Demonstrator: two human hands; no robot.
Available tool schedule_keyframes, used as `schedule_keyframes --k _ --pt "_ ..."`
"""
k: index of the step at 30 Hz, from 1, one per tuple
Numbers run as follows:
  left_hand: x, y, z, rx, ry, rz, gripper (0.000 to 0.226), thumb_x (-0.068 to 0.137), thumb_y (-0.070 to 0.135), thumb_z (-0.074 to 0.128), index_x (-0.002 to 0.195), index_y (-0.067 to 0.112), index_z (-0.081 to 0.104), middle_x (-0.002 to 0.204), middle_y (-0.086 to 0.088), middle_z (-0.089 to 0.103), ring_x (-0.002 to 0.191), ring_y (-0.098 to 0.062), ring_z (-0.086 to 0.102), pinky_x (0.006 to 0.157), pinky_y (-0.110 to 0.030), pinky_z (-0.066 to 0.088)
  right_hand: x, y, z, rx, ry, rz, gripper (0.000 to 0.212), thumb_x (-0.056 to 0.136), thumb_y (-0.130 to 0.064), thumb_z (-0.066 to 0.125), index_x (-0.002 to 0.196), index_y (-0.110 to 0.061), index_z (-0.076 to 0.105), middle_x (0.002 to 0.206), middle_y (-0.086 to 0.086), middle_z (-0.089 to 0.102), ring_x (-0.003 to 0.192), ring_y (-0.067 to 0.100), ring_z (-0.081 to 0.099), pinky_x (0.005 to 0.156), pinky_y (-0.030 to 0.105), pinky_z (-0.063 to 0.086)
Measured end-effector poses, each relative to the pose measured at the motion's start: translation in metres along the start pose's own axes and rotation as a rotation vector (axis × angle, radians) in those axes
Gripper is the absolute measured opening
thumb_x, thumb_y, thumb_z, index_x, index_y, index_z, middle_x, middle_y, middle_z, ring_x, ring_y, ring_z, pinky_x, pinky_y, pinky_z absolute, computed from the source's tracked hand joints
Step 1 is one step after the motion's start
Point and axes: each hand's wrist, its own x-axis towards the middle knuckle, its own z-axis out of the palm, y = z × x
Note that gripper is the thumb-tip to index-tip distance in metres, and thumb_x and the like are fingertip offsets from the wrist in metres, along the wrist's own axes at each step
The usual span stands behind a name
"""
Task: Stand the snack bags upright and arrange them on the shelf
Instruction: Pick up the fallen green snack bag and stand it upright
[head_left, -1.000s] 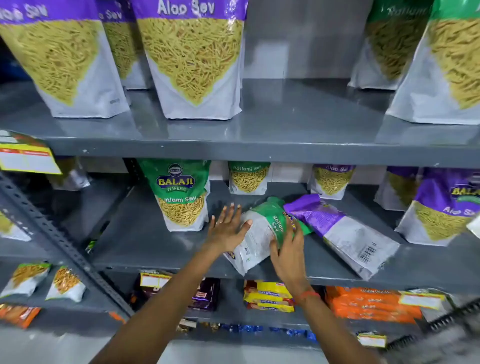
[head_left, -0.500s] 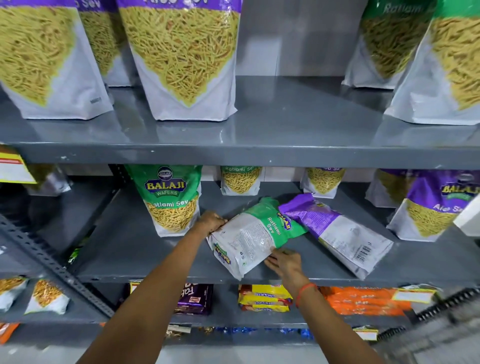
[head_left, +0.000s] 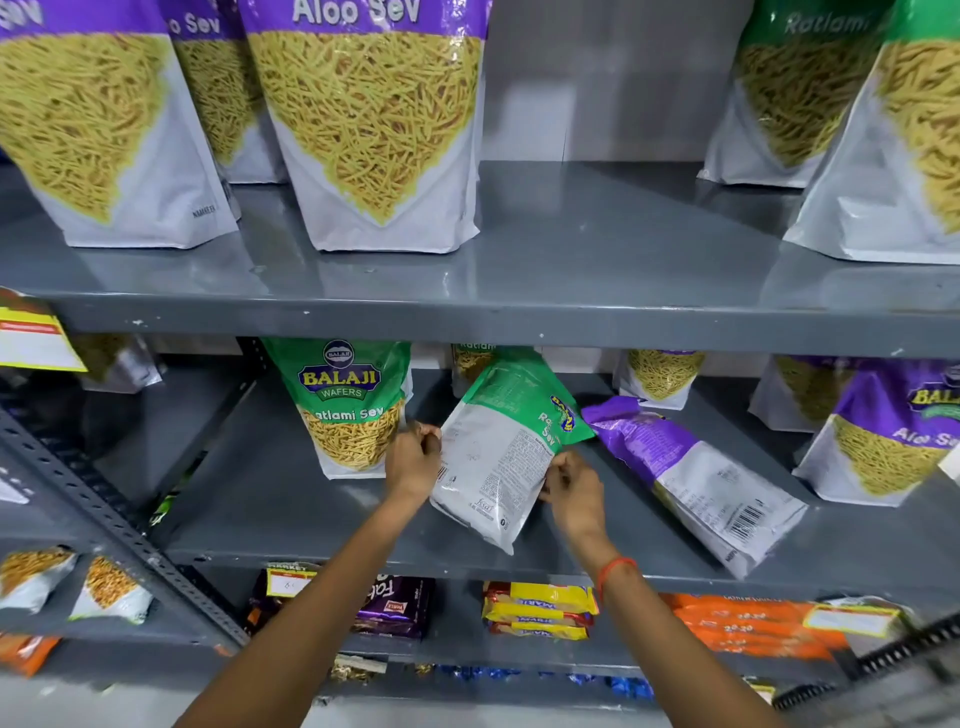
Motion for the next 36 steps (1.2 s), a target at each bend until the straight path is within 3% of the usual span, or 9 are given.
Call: schedule_keyframes --k 3,6,17,21,23,27,29,32,36 --pt "-0.002 -0.004 0.007 -0.077 0.095 0.031 0.017 0.088 -0.004 0.043 0.092 -0.008 0.059 0.093 -0.025 0.068 0.082 -0.031 0.061 0.072 -0.032 0.041 0.002 -0.019 0.0 -0.086 0.062 -0.132 0.022 0.088 -0.004 0.048 0.071 -0.017 0.051 0.069 0.013 0.059 0.061 0.027 0.053 0.064 0.041 0.052" --pt "-0.003 -0.009 0.015 -0.199 0.152 -0.023 0.017 0.09 -0.003 0.041 0.097 -0.01 0.054 0.091 -0.022 0.06 0.082 -0.022 0.051 0.076 -0.035 0.042 0.01 -0.036 -0.003 -0.107 0.111 -0.254 0.012 0.091 -0.007 0.049 0.082 -0.001 0.055 0.071 0.01 0.059 0.061 0.02 0.047 0.055 0.022 0.03" --pt "-0.005 -0.024 0.067 -0.404 0.153 -0.201 0.015 0.092 0.005 0.043 0.102 -0.002 0.051 0.097 -0.015 0.047 0.092 -0.03 0.05 0.082 -0.028 0.04 0.04 0.0 -0.005 -0.192 0.094 -0.245 0.025 0.095 -0.014 0.042 0.118 -0.006 0.05 0.1 0.024 0.069 0.089 0.035 0.065 0.072 0.031 0.044" --pt "-0.048 -0.004 0.072 -0.573 0.261 -0.112 0.014 0.09 0.009 0.05 0.086 0.021 0.046 0.086 -0.011 0.052 0.069 -0.015 0.049 0.067 -0.023 0.04 0.039 0.005 -0.003 -0.047 0.058 -0.267 0.023 0.086 0.009 0.042 0.107 0.002 0.05 0.116 0.022 0.056 0.102 0.028 0.056 0.093 0.041 0.049" --pt "-0.075 -0.001 0.082 -0.548 0.174 -0.025 0.008 0.089 0.018 0.053 0.09 0.024 0.047 0.093 -0.01 0.058 0.08 -0.019 0.055 0.069 -0.015 0.042 0.043 0.007 -0.004 -0.05 0.055 -0.281 0.031 0.081 0.015 0.041 0.106 0.005 0.054 0.118 0.019 0.052 0.106 0.02 0.049 0.1 0.025 0.043" --pt "-0.095 0.001 0.092 -0.504 0.048 -0.019 0.044 0.082 0.029 0.063 0.119 0.014 0.045 0.119 -0.002 0.053 0.109 -0.013 0.051 0.093 -0.023 0.044 0.043 0.007 -0.009 -0.042 -0.063 -0.215 0.039 0.078 0.016 0.037 0.066 -0.02 0.043 0.067 0.0 0.049 0.066 0.01 0.042 0.064 0.031 0.039" --pt "-0.092 -0.001 0.086 -0.528 0.042 -0.029 0.055 0.079 0.03 0.067 0.125 0.016 0.04 0.123 -0.001 0.052 0.114 -0.013 0.051 0.095 -0.02 0.041 0.04 0.011 -0.011 -0.008 -0.069 -0.176 0.044 0.076 0.021 0.034 0.065 -0.022 0.037 0.064 -0.003 0.042 0.06 0.004 0.041 0.062 0.026 0.034" --pt "-0.088 -0.007 0.079 -0.564 0.053 -0.058 0.06 0.077 0.033 0.069 0.127 0.018 0.038 0.126 -0.004 0.054 0.117 -0.015 0.052 0.093 -0.015 0.039 0.032 0.023 -0.012 0.052 -0.056 -0.143 0.048 0.078 0.023 0.035 0.069 -0.025 0.037 0.065 -0.011 0.047 0.066 -0.008 0.055 0.069 0.022 0.04" --pt "-0.082 -0.009 0.078 -0.537 0.027 -0.033 0.073 0.066 0.046 0.075 0.124 0.021 0.039 0.127 0.0 0.054 0.116 -0.014 0.053 0.089 -0.008 0.042 0.012 0.033 -0.004 -0.005 -0.042 -0.181 0.054 0.074 0.019 0.035 0.072 -0.035 0.036 0.073 -0.014 0.058 0.086 0.015 0.065 0.07 0.025 0.04"
